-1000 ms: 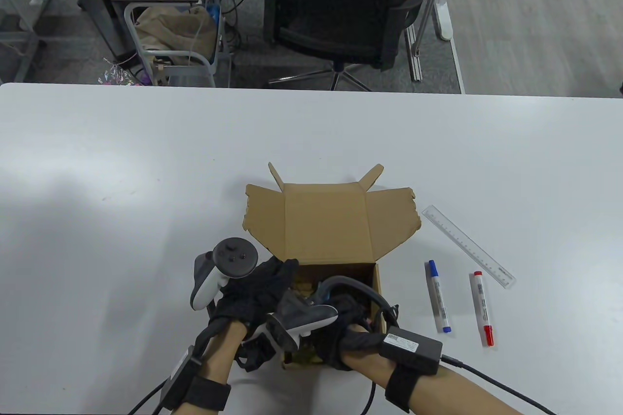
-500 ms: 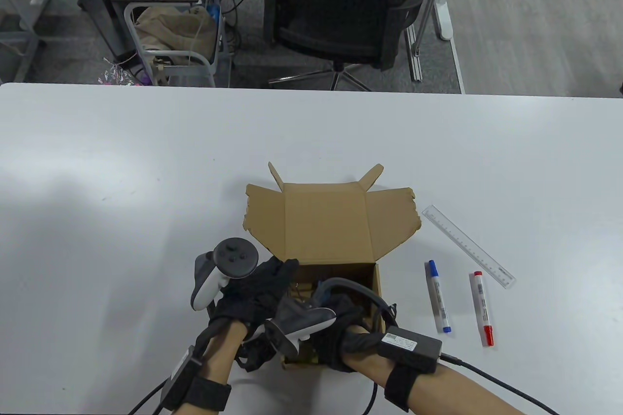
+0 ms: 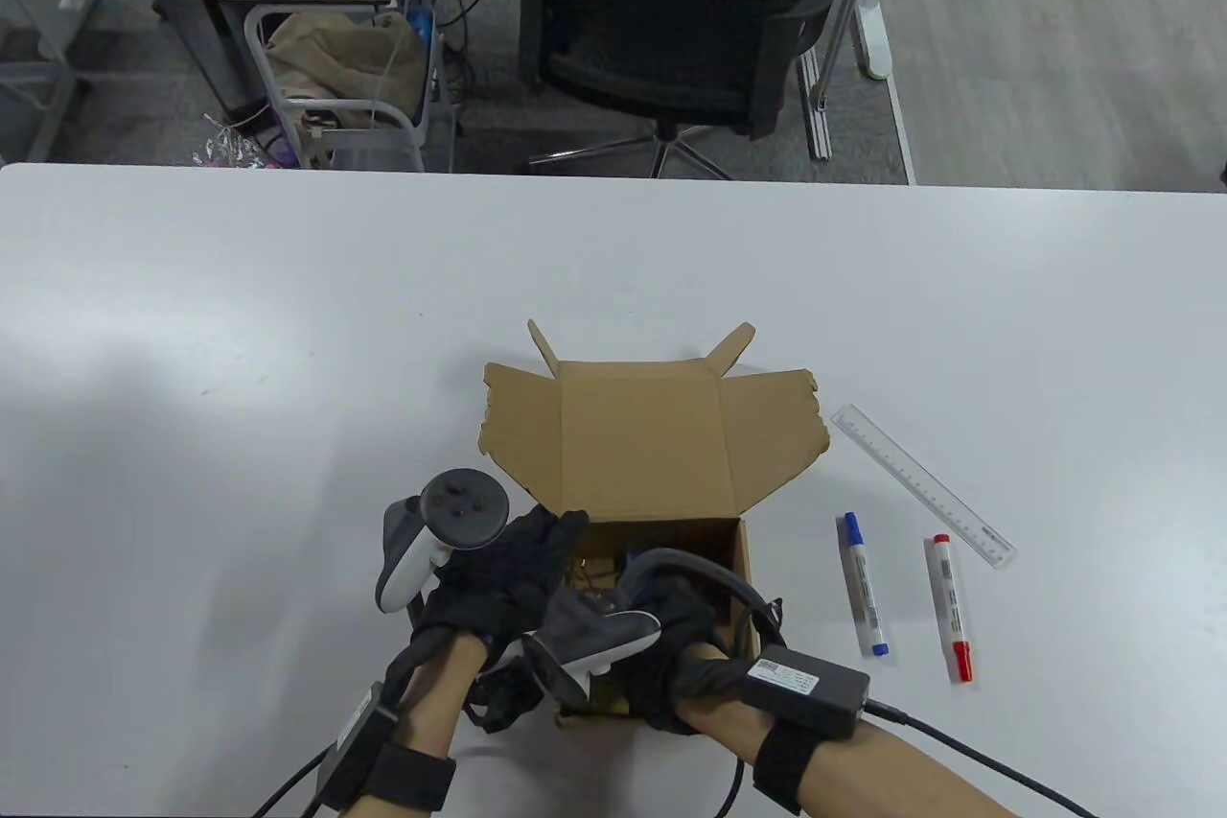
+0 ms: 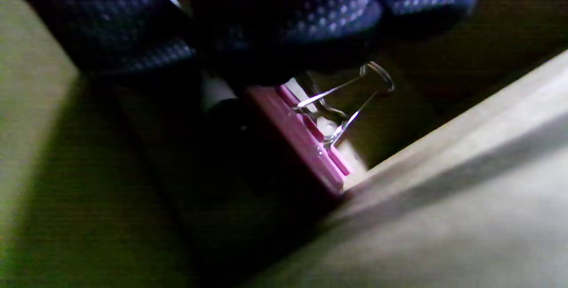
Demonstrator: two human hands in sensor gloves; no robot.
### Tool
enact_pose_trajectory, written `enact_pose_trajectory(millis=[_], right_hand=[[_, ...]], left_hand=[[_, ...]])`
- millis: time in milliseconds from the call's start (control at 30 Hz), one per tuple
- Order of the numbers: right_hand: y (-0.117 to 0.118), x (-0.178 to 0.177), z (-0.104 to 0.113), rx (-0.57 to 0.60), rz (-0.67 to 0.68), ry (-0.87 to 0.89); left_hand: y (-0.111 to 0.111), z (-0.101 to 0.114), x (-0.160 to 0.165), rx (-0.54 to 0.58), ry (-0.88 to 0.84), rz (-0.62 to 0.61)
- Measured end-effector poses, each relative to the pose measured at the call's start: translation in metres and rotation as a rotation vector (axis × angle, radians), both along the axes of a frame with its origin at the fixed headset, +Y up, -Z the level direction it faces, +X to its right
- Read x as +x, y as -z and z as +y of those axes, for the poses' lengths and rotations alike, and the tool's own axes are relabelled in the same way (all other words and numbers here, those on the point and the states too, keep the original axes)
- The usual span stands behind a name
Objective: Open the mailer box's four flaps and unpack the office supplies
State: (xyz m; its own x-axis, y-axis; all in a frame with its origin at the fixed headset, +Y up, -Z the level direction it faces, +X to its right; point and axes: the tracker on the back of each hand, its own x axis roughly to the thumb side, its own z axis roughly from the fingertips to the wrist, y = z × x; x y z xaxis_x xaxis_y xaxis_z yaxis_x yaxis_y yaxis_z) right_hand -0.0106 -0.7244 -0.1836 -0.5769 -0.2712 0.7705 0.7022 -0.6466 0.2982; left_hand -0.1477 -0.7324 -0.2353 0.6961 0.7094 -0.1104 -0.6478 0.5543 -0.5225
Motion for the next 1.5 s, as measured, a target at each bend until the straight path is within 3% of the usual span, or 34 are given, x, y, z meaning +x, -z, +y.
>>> enact_pose_trajectory(millis=[167, 500, 800, 1033, 1200, 1500], right_hand=[[0.005, 0.008, 0.008, 0.003, -0.02, 0.053], [0.001, 0.014, 0.046, 0.062, -0.065, 0.005], [-0.005, 0.052, 0.087, 0.109, -0.198, 0.073], [-0.004, 0.108, 0.126, 0.239, -0.349, 0.278], [0.005, 0.171, 0.149, 0.345, -0.554, 0.458], [0.025, 0.289, 0.148, 0.537, -0.922, 0.614]], left_hand=[[0.0, 0.0, 0.0, 0.0, -0.005, 0.005], [0.0, 0.0, 0.0, -0.003, -0.004, 0.004], [0.0, 0.0, -0.001, -0.002, 0.0, 0.007], [0.0, 0.001, -0.001, 0.001, 0.004, 0.013], [0.0, 0.001, -0.001, 0.001, 0.005, 0.014], [0.0, 0.001, -0.001, 0.001, 0.005, 0.016]])
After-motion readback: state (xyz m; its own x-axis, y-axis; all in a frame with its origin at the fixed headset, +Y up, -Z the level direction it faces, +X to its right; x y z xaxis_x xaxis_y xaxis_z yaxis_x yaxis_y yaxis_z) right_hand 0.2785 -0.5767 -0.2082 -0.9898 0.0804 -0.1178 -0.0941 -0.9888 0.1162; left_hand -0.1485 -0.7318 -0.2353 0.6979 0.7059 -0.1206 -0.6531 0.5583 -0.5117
